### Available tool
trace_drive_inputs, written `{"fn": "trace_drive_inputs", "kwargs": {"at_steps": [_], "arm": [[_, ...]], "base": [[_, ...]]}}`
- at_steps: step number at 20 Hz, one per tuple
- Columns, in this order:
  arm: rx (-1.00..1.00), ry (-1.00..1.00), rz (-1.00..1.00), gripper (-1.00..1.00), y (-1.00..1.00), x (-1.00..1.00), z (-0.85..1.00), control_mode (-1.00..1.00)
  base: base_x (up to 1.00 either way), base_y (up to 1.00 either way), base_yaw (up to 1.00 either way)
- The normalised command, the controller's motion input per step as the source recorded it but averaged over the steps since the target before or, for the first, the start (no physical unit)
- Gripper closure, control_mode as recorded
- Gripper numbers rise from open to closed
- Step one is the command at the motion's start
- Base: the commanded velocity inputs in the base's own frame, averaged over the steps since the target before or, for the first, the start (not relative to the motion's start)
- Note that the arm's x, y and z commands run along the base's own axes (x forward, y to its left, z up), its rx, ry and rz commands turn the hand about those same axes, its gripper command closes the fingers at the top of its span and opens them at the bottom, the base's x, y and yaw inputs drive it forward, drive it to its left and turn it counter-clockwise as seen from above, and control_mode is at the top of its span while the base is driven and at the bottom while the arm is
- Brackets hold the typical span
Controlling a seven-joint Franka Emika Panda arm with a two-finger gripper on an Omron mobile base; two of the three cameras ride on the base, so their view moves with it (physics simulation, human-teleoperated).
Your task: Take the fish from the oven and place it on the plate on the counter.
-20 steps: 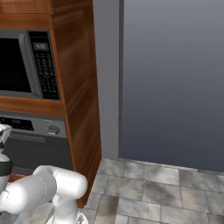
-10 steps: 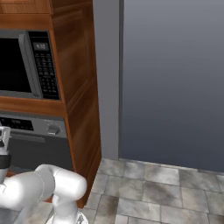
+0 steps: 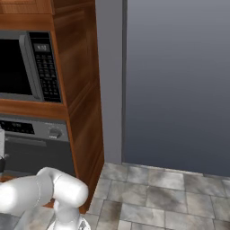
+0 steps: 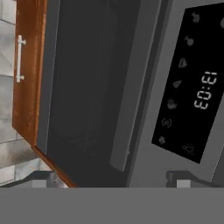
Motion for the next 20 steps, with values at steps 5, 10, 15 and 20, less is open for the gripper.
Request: {"fn": "trace_drive_inputs", "kwargs": {"at_steps": [5,10,15,20], "arm": [[-0.03,-0.19,0.00,-1.00,0.00,0.00,0.00,-1.00],[-0.02,-0.25,0.00,-1.00,0.00,0.00,0.00,-1.00],[-0.02,-0.24,0.00,-1.00,0.00,0.00,0.00,-1.00],[-0.01,-0.14,0.00,-1.00,0.01,0.00,0.00,-1.00]], "base": [[0.00,0.00,0.00],[0.00,0.00,0.00],[0.00,0.00,0.00],[0.00,0.00,0.00]]}}
